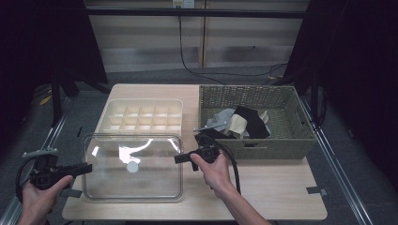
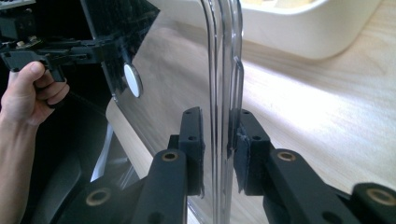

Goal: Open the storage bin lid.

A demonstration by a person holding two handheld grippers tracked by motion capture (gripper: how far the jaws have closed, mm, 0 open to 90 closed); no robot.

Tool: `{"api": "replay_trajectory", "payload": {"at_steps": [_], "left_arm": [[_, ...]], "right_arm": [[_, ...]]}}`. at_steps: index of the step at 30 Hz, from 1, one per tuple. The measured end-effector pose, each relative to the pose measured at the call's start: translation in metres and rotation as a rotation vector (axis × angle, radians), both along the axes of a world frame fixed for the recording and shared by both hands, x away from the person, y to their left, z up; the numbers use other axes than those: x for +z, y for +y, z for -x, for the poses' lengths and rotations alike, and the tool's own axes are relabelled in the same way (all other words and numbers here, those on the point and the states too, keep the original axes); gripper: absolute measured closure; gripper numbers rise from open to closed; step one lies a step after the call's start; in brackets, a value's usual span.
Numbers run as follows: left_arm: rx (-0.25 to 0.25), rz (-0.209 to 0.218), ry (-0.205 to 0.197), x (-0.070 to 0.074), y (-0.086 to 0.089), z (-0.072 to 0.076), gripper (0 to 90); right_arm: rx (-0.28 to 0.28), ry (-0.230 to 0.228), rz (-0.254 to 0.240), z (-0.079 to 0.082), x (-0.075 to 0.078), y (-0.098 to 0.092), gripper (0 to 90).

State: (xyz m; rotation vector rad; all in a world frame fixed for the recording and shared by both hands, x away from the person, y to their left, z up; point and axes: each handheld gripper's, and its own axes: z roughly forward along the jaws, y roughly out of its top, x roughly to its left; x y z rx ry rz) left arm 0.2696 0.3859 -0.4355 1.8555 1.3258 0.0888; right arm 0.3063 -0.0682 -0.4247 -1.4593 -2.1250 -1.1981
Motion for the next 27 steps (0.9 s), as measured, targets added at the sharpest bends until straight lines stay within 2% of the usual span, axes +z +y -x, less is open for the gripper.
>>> {"api": "replay_trajectory", "payload": {"at_steps": [6, 8, 13, 16, 18, 23, 27], "left_arm": [[0.000, 0.008, 0.025, -0.013, 0.002, 0.002, 66.7], [0.000, 0.006, 0.029, -0.014, 0.002, 0.002, 66.9], [-0.001, 0.004, 0.036, -0.019, 0.004, 0.000, 65.9], [0.002, -0.002, 0.046, -0.022, 0.003, -0.001, 64.8], [0.000, -0.021, 0.053, -0.023, 0.002, -0.003, 63.9], [-0.003, -0.012, 0.071, -0.028, 0.002, -0.006, 62.5], [0.000, -0.008, 0.078, -0.032, 0.002, -0.005, 62.2]], "right_arm": [[0.000, 0.002, 0.019, 0.004, -0.011, 0.002, 74.9], [-0.005, 0.001, 0.048, 0.005, -0.014, 0.005, 74.1], [-0.010, 0.006, 0.051, 0.003, -0.020, 0.007, 73.9], [-0.009, -0.002, 0.069, 0.004, -0.025, 0.009, 73.0], [-0.010, -0.013, 0.100, 0.004, -0.030, 0.012, 70.9], [-0.016, -0.003, 0.091, 0.003, -0.036, 0.013, 70.0], [-0.015, 0.009, 0.103, 0.003, -0.040, 0.014, 68.2]]}}
